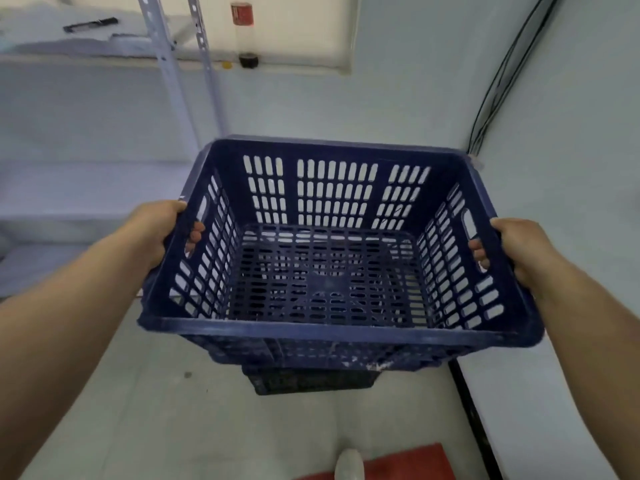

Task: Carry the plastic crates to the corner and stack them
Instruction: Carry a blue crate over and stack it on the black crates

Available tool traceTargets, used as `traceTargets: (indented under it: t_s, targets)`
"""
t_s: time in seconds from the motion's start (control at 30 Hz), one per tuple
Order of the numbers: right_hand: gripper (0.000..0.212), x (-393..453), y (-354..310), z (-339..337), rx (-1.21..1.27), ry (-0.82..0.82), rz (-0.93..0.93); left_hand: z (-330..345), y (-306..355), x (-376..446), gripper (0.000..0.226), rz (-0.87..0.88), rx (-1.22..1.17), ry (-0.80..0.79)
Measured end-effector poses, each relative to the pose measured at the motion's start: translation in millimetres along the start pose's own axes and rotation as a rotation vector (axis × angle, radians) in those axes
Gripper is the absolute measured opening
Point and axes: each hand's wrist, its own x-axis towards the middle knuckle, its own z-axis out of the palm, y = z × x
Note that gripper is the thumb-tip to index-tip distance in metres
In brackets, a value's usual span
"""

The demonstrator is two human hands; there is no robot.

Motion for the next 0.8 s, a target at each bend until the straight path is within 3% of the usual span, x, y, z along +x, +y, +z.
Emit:
traceTargets:
  t_s: [0.33, 0.8]
  targets:
    - [0.044, 115, -21, 11, -0.031, -0.100, 0.002, 53, 7, 37, 0.027, -0.020, -0.032, 0.095]
    - [0.041, 161, 14, 58, -0.063, -0.096, 0.097, 59, -17, 115, 0.027, -0.112, 0.028, 0.079]
